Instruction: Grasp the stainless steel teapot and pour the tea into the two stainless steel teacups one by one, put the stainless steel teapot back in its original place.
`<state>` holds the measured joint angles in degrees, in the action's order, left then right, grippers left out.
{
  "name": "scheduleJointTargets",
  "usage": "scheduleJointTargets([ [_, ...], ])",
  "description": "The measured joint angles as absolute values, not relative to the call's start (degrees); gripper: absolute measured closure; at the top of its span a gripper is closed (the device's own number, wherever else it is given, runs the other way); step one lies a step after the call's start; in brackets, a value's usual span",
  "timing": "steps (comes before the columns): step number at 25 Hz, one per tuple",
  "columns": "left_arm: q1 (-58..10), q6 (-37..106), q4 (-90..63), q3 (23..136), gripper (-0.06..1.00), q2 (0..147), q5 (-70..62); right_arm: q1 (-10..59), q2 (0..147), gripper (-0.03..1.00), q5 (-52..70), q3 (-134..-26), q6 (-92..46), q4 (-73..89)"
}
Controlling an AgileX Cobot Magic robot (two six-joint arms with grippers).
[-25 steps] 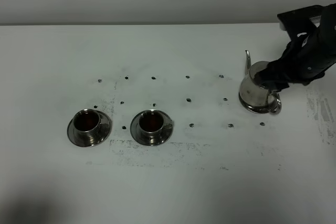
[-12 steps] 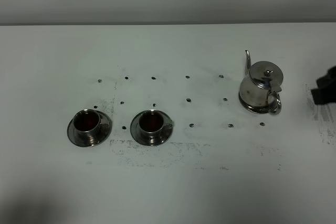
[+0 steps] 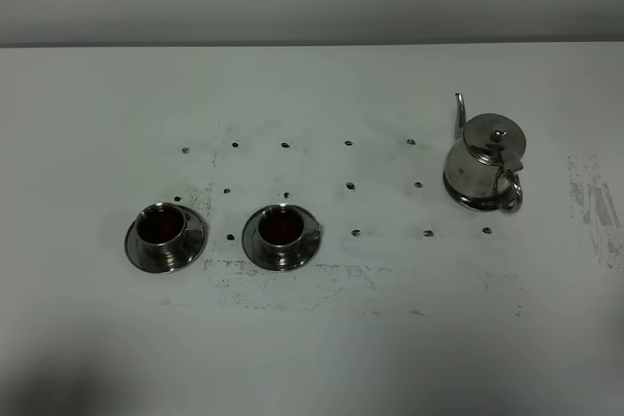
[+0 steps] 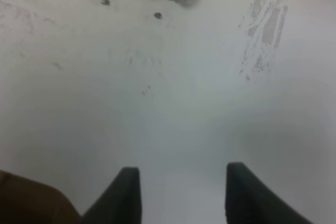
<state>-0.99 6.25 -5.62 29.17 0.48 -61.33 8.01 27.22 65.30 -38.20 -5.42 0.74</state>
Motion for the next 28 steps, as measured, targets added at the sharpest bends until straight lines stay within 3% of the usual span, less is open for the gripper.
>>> scheduleJointTargets([
  [6, -0.99, 6.25, -5.62, 29.17, 0.36, 0.48, -61.33, 8.01, 18.84, 0.68, 64.18, -30.30, -4.91, 0.90],
  [18, -0.99, 6.25, -5.62, 29.17, 0.36, 0.48, -61.33, 8.01, 0.98, 0.75, 63.78, -30.03, -2.64, 0.00],
  [28, -0.99, 6.25, -5.62, 29.17, 0.36, 0.48, -61.33, 8.01, -0.37, 0.75, 63.78, -30.03, -2.57, 0.00],
])
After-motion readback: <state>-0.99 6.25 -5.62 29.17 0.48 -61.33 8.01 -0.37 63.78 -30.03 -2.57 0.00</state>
